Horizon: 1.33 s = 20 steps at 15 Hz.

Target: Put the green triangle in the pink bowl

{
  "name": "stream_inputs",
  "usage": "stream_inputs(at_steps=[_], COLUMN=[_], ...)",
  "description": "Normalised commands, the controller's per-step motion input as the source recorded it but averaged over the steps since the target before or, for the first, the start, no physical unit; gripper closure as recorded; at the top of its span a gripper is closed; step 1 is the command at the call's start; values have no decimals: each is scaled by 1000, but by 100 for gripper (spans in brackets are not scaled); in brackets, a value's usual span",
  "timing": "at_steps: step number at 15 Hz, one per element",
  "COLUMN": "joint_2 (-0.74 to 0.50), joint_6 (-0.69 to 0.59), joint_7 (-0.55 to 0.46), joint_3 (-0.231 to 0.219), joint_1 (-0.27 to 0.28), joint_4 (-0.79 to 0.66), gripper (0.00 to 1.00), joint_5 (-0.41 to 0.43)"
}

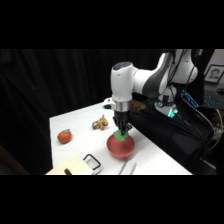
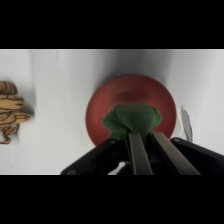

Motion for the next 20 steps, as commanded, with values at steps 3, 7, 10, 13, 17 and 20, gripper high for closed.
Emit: stream_inputs(at_steps=[3,7,10,13,17,20], joint_2=[134,127,105,100,65,-14], joint_6=[305,224,193,145,105,54], joint_7=[105,84,94,131,127,129], joint_3=[11,5,-21,-56,-70,-72], joint_1=[38,39,48,66,78,94], joint_4=[-14,18,47,81,79,42], gripper=[95,95,95,61,30,7], joint_5=[-106,-66,-85,-118,-123,-134])
